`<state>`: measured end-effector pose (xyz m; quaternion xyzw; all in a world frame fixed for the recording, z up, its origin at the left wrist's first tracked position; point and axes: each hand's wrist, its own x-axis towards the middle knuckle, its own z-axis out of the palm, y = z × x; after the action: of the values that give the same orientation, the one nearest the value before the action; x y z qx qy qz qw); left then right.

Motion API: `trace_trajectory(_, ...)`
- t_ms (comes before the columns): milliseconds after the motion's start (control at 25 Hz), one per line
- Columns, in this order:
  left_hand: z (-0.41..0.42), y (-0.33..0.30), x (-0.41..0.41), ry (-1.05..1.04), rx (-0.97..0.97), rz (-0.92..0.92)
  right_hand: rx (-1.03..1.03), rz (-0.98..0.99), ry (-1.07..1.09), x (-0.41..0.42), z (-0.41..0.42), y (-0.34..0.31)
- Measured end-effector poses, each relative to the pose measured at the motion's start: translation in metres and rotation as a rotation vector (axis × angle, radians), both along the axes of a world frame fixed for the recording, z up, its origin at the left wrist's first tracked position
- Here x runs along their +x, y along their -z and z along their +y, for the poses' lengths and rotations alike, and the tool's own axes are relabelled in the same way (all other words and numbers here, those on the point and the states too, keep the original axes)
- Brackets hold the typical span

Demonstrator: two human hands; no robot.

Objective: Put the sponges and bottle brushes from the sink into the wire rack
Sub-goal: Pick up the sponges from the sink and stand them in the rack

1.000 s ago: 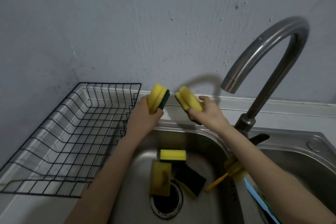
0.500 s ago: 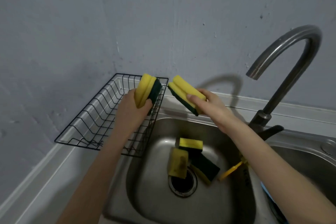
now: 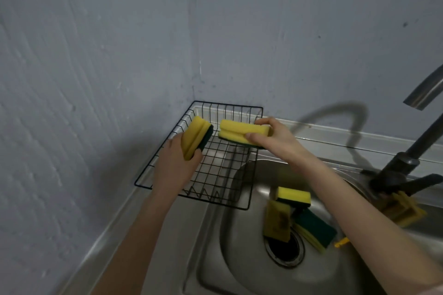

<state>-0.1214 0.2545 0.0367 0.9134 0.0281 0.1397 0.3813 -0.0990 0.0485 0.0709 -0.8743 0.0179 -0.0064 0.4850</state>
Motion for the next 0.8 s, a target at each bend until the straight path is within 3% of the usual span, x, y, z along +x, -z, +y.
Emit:
trace_trajectory(480,0.023,0.035,0.055,0.008,-0.108,0.082,-0.178,0.052,0.048,0.107,0.049,0.02)
trace_trajectory(800,0.018,0.049,0.08,-0.003,-0.148,0.098,-0.601,0.137,-0.143,0.18,0.074,0.039)
